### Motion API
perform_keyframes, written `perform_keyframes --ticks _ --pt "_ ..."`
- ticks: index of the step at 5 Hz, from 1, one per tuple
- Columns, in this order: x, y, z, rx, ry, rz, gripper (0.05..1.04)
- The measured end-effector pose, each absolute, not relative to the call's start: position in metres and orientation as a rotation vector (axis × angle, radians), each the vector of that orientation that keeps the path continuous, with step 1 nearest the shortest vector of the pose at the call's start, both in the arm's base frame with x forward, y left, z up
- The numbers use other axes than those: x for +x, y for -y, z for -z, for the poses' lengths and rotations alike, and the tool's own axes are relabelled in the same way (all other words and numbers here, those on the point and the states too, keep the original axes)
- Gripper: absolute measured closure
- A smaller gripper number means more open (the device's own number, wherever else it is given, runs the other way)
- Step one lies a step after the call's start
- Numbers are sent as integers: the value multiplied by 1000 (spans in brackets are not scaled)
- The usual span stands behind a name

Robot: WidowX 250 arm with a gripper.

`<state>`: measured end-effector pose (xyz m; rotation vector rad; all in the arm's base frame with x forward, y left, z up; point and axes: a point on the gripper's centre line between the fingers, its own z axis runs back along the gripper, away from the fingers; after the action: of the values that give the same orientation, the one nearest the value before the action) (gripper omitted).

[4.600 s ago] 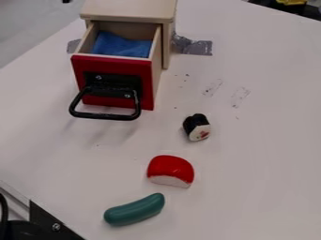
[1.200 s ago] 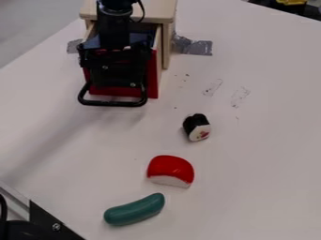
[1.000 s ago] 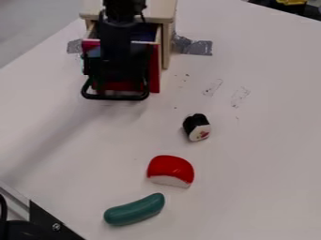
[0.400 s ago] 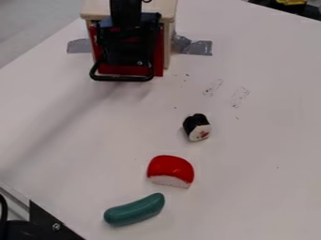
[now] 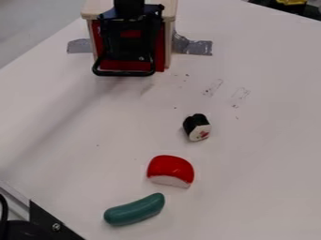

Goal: Closed the drawer

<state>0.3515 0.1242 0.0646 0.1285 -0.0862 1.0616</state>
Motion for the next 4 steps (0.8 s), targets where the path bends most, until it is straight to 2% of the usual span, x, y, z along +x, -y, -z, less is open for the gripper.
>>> perform_keyframes --ticks 1,2,4 --pt "352 -120 -69 119 11 -1040 83" --pt "341 -106 -78 80 -98 -1008 83" --pt "300 -81 -141 -6 -145 -914 83"
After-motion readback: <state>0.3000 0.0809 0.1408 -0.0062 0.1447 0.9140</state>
